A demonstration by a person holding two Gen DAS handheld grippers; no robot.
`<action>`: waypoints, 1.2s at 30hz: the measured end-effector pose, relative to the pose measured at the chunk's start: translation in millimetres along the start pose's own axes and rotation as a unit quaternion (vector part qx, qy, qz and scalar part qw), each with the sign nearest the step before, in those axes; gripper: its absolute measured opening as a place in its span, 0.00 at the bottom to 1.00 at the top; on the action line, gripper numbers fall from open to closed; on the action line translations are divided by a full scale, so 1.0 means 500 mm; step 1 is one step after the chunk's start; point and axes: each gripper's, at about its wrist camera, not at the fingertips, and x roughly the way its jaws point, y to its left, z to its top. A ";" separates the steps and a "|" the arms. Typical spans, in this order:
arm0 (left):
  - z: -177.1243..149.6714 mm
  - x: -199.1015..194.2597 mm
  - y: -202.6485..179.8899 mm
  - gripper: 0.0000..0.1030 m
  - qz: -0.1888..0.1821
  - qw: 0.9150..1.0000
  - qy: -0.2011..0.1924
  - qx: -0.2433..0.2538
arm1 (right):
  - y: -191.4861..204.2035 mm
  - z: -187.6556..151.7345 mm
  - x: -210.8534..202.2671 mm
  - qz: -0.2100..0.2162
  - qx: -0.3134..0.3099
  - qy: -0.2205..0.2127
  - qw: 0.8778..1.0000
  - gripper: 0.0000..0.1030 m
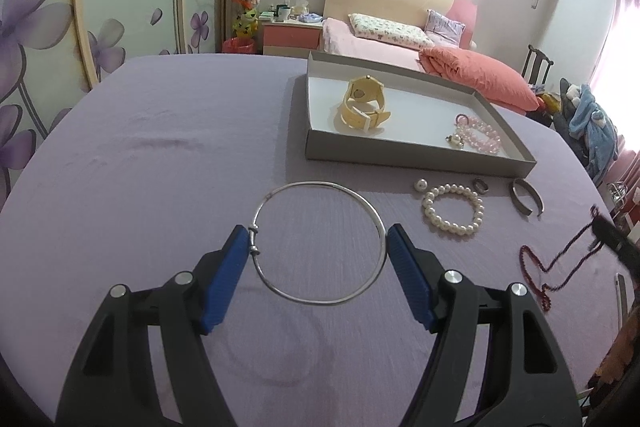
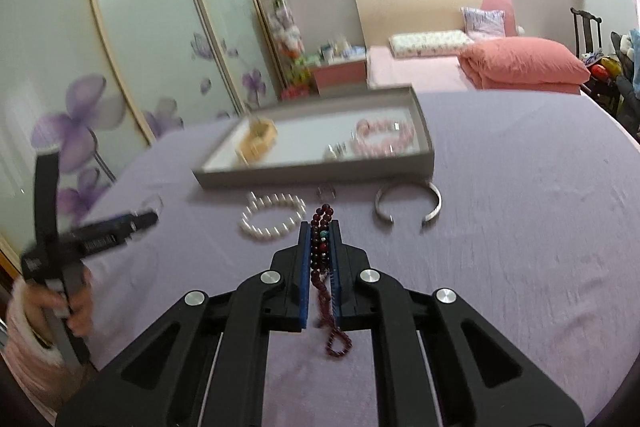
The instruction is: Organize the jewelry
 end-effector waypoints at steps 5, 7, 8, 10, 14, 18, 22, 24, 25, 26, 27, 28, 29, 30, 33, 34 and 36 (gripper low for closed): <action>0.003 -0.031 0.003 0.67 -0.004 1.000 -0.015 -0.003 | 0.015 0.032 -0.034 0.013 -0.001 -0.038 0.999 0.09; 0.005 -0.041 0.003 0.67 -0.006 1.000 -0.020 -0.004 | 0.022 0.044 -0.050 0.018 -0.003 -0.053 0.998 0.09; 0.005 -0.047 0.002 0.67 -0.007 1.000 -0.023 -0.003 | 0.024 0.048 -0.056 0.018 -0.005 -0.059 0.998 0.09; 0.007 -0.054 0.002 0.67 -0.008 1.000 -0.027 -0.002 | 0.034 0.056 -0.067 0.018 -0.015 -0.069 0.997 0.09; 0.004 -0.060 -0.001 0.67 -0.010 1.000 -0.028 0.000 | 0.040 0.041 -0.042 0.003 -0.028 -0.042 0.999 0.09; 0.000 -0.058 -0.001 0.67 -0.009 1.000 -0.026 0.000 | 0.028 -0.006 0.020 -0.024 -0.035 0.028 0.999 0.10; -0.001 -0.058 0.001 0.67 -0.008 1.000 -0.026 0.000 | 0.015 -0.042 0.058 -0.051 -0.037 0.071 0.995 0.70; -0.001 -0.057 0.002 0.67 -0.007 1.000 -0.027 -0.001 | 0.013 -0.054 0.064 -0.056 -0.042 0.078 0.994 0.74; -0.001 -0.057 0.003 0.67 -0.007 1.000 -0.027 -0.002 | 0.013 -0.058 0.073 -0.059 -0.043 0.088 0.993 0.74; -0.001 -0.056 0.004 0.67 -0.006 1.000 -0.027 -0.002 | 0.012 -0.063 0.078 -0.062 -0.043 0.095 0.993 0.74; -0.001 -0.055 0.005 0.67 -0.006 1.000 -0.026 -0.003 | 0.009 -0.070 0.077 -0.064 -0.044 0.099 0.992 0.74; -0.001 -0.054 0.006 0.67 -0.006 1.000 -0.026 -0.003 | 0.008 -0.075 0.084 -0.065 -0.046 0.106 0.991 0.74; -0.001 -0.053 0.006 0.67 -0.005 1.000 -0.026 -0.003 | 0.010 -0.080 0.096 -0.071 -0.052 0.118 0.989 0.75; -0.001 -0.052 0.006 0.67 -0.005 1.000 -0.026 -0.003 | 0.011 -0.084 0.103 -0.077 -0.056 0.124 0.988 0.76; 0.001 -0.050 0.007 0.67 -0.004 1.000 -0.025 -0.003 | 0.016 -0.096 0.134 -0.098 -0.071 0.143 0.982 0.69; 0.001 -0.050 0.008 0.67 -0.004 1.000 -0.025 -0.003 | 0.020 -0.097 0.136 -0.094 -0.078 0.140 0.983 0.67; 0.002 -0.048 0.008 0.67 -0.003 1.000 -0.024 -0.003 | 0.026 -0.091 0.137 -0.086 -0.084 0.138 0.983 0.30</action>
